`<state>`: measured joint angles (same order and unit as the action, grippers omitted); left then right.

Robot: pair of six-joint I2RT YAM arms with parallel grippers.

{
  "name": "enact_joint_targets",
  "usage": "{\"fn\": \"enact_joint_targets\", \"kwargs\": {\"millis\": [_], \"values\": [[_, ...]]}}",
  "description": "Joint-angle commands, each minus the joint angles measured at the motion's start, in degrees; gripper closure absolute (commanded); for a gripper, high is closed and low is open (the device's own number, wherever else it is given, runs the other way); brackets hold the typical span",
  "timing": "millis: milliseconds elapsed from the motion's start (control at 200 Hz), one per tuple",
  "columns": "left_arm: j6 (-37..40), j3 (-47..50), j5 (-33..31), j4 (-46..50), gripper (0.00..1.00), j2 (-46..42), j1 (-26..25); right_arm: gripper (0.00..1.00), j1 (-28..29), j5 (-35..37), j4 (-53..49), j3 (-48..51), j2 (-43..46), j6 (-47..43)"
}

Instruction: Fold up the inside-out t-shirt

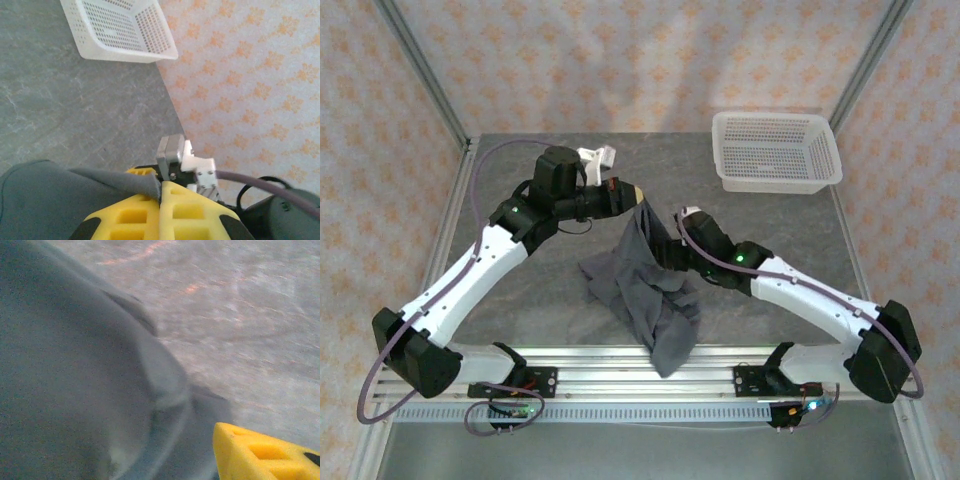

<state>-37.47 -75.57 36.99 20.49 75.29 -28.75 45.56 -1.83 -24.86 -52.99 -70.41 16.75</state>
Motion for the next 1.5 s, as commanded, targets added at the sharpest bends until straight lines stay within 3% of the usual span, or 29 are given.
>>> {"fn": "enact_joint_targets", "kwargs": {"millis": [0, 135, 190, 215, 300, 525, 766, 871, 1046, 1111, 1281, 1446, 1496], "values": [[0.9, -2.8, -3.6, 1.0, 1.00, 0.5, 0.1, 0.41, -1.5, 11.6, -7.6, 2.7, 1.9, 3.9], [5.1, -6.6, -13.6, 6.0, 1.00, 1.3, 0.1, 0.33, -5.1, 9.9, -7.1, 7.8, 9.5, 7.7], [6.5, -9.1, -18.5, 7.6, 1.00, 2.1, 0.2, 0.37, -6.1, 5.3, -2.5, 8.7, 12.9, 6.5], [8.3, -10.6, -19.9, 7.9, 1.00, 2.7, 0.3, 0.44, -6.3, 3.1, -0.3, 8.5, 13.8, 5.7], [10.3, -17.4, -22.6, 10.7, 1.00, 5.6, 1.0, 1.00, -6.4, -2.6, 4.3, 4.8, 11.7, 4.4], [13.0, -35.5, -26.9, 16.8, 1.00, 9.1, 5.1, 1.00, -6.4, -14.3, 7.4, -12.9, -3.3, 4.0], [15.9, -51.0, -24.7, 19.7, 1.00, 9.1, 5.3, 1.00, -6.4, -18.2, 9.0, -25.9, -7.0, 3.9], [14.8, -47.6, -21.2, 19.5, 1.00, 8.4, 5.2, 1.00, -6.5, -15.8, 8.7, -21.5, -4.8, 4.5], [12.5, -27.2, -16.4, 13.4, 1.00, 6.8, 2.4, 1.00, -6.4, -5.5, 5.9, -3.1, 3.2, 6.7], [11.6, -18.5, -16.1, 9.4, 1.00, 5.6, -0.7, 0.93, -6.4, -1.0, 4.8, 4.0, 7.5, 8.0], [10.1, 0.0, -15.6, 2.6, 1.00, 1.6, -9.6, 0.54, -6.6, 5.2, -2.1, 14.3, 16.0, 11.0], [12.9, 7.7, -22.8, 4.6, 1.00, 1.5, -17.1, 0.36, -6.7, 1.1, -4.9, 12.6, 25.3, 9.3], [12.1, 9.7, -24.0, 4.0, 0.90, 1.8, -17.4, 0.31, -6.7, -0.7, -3.5, 11.8, 28.1, 8.9]]}}
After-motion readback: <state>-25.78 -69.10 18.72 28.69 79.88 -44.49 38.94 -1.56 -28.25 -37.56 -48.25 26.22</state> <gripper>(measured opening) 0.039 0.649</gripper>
